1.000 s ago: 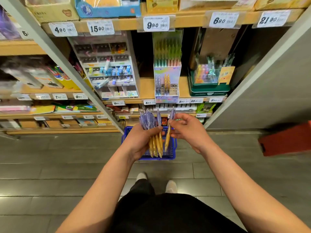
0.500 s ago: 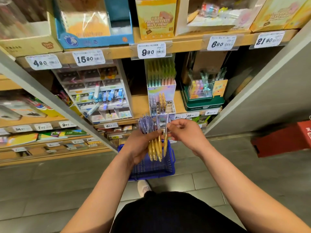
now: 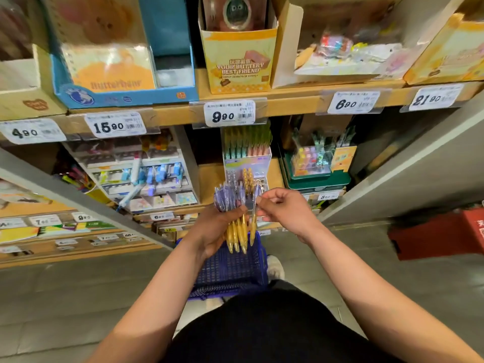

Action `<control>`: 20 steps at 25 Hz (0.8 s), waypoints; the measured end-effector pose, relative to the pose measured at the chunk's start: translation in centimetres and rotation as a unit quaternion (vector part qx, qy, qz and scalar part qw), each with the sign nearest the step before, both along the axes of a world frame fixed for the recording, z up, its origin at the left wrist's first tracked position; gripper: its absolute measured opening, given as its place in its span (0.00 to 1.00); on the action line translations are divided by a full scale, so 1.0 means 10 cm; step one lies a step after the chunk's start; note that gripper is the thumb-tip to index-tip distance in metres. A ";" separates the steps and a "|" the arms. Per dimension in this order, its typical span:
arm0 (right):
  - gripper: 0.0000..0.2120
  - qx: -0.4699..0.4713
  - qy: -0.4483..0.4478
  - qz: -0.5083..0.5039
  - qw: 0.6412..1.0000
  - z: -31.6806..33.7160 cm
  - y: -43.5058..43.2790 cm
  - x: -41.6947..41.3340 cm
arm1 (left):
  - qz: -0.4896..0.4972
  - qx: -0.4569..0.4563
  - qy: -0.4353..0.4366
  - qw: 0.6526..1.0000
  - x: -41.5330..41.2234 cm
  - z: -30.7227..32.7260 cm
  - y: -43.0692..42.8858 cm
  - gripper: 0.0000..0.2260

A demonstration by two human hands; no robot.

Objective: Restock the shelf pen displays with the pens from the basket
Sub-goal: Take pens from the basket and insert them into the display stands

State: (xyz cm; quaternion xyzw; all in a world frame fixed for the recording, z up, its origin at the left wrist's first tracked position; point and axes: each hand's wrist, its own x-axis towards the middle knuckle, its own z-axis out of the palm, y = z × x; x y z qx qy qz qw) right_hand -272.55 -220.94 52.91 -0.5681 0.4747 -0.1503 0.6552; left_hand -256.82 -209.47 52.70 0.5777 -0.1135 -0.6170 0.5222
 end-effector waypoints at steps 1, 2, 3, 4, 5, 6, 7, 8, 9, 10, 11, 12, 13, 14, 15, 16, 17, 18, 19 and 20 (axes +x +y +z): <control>0.06 -0.009 0.007 0.000 1.000 -0.02 -0.13 -0.02 | 0.011 0.008 0.006 1.000 -0.02 -0.01 -0.06 0.15; 0.06 -0.023 0.015 -0.003 1.000 -0.05 -0.26 -0.04 | 0.022 0.014 0.010 1.000 -0.03 -0.03 -0.13 0.13; 0.06 -0.046 0.029 -0.010 0.998 -0.09 -0.40 -0.05 | 0.036 0.018 0.011 0.999 -0.04 -0.05 -0.19 0.12; 0.05 -0.078 0.050 -0.019 0.995 -0.15 -0.53 -0.05 | 0.051 0.024 0.013 0.998 -0.05 -0.08 -0.25 0.11; 0.04 -0.113 0.072 -0.028 0.991 -0.22 -0.64 -0.03 | 0.066 0.032 0.018 0.997 -0.06 -0.10 -0.30 0.10; 0.04 -0.145 0.090 -0.038 0.985 -0.30 -0.75 0.01 | 0.077 0.038 0.024 0.996 -0.06 -0.12 -0.34 0.10; 0.04 -0.171 0.105 -0.048 0.979 -0.38 -0.83 0.07 | 0.085 0.042 0.028 0.995 -0.07 -0.12 -0.36 0.11; 0.05 -0.197 0.120 -0.054 0.972 -0.46 -0.90 0.13 | 0.089 0.045 0.030 0.995 -0.07 -0.13 -0.39 0.11; 0.05 -0.226 0.135 -0.052 0.963 -0.54 -0.95 0.20 | 0.094 0.048 0.030 0.994 -0.06 -0.15 -0.42 0.11; 0.05 -0.252 0.146 -0.042 0.956 -0.61 -0.99 0.27 | 0.099 0.050 0.031 0.993 -0.05 -0.17 -0.43 0.11; 0.05 -0.270 0.150 -0.032 0.950 -0.68 -1.01 0.33 | 0.102 0.051 0.030 0.993 -0.03 -0.18 -0.43 0.10; 0.04 -0.281 0.150 -0.024 0.948 -0.75 -1.03 0.38 | 0.104 0.052 0.028 0.993 -0.01 -0.19 -0.43 0.10; 0.04 -0.287 0.150 -0.017 0.946 -0.82 -1.03 0.41 | 0.107 0.054 0.029 0.992 0.01 -0.19 -0.43 0.09; 0.03 -0.294 0.155 -0.012 0.943 -0.88 -1.02 0.44 | 0.109 0.055 0.031 0.992 0.03 -0.20 -0.43 0.09; 0.03 -0.298 0.162 -0.010 0.941 -0.92 -1.01 0.46 | 0.111 0.055 0.032 0.992 0.05 -0.21 -0.43 0.09; 0.04 -0.300 0.171 -0.010 0.938 -0.96 -1.01 0.48 | 0.112 0.056 0.033 0.992 0.07 -0.22 -0.42 0.10; 0.04 -0.302 0.178 -0.010 0.937 -0.98 -1.00 0.50 | 0.112 0.057 0.033 0.991 0.10 -0.22 -0.42 0.10; 0.05 -0.306 0.182 -0.011 0.934 -0.99 -1.00 0.52 | 0.113 0.059 0.034 0.991 0.12 -0.23 -0.42 0.11; 0.05 -0.313 0.184 -0.011 0.932 -0.99 -0.99 0.53 | 0.115 0.059 0.036 0.991 0.14 -0.23 -0.41 0.12; 0.05 -0.321 0.182 -0.013 0.929 -0.98 -0.99 0.54 | 0.114 0.059 0.040 0.991 0.16 -0.24 -0.41 0.12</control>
